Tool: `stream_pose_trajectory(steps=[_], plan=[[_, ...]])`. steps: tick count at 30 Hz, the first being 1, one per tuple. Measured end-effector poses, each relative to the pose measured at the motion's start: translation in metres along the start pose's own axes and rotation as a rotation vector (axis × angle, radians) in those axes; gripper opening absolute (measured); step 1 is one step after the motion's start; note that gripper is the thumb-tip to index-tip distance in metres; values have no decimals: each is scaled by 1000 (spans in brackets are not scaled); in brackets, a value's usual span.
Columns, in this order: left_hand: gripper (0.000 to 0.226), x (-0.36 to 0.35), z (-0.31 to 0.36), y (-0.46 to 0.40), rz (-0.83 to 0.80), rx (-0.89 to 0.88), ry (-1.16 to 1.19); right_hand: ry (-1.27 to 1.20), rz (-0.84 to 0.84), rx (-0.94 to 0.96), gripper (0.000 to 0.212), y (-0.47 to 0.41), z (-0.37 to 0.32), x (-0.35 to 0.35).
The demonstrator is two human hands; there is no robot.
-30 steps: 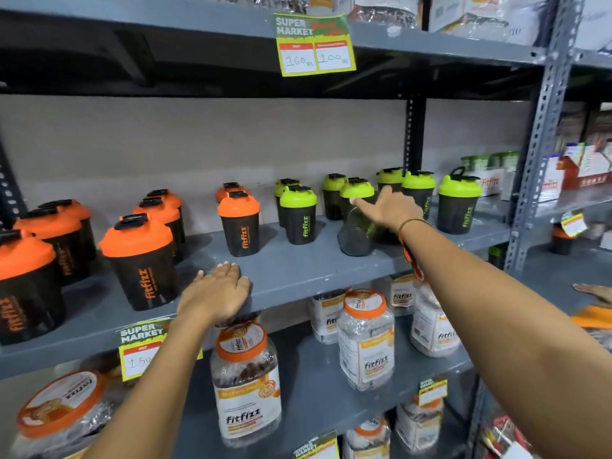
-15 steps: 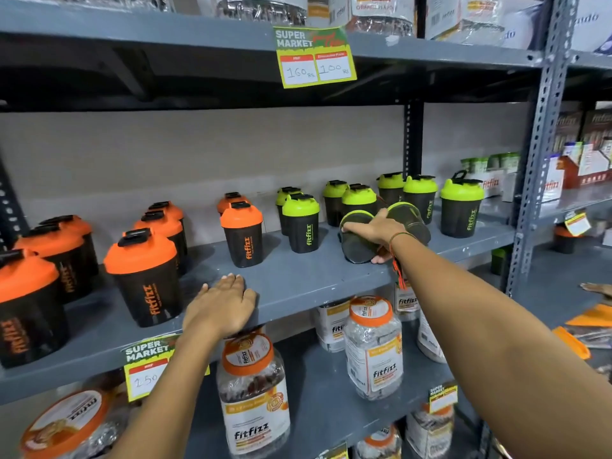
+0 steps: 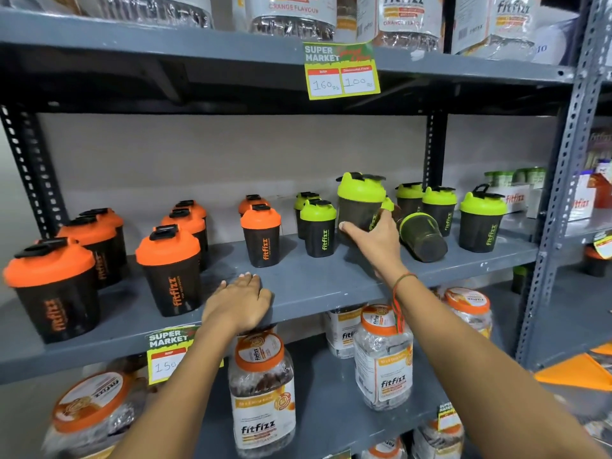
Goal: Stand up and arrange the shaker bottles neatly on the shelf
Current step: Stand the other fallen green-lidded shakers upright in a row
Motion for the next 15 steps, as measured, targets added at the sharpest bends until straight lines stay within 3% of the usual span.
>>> stream_pose_trajectory(steps=[10, 15], plan=[[58, 2, 2, 2, -3, 12, -4, 321, -104, 12, 84, 45, 10, -22], [58, 2, 3, 2, 2, 9, -7, 357, -118, 36, 84, 51, 13, -24]])
Point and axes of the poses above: each hand's wrist, its own y-axis away from the middle knuckle, its own x-axis out of the back of the hand, z = x × y, the point moved 8 cm from there along -y, towards the middle knuckle
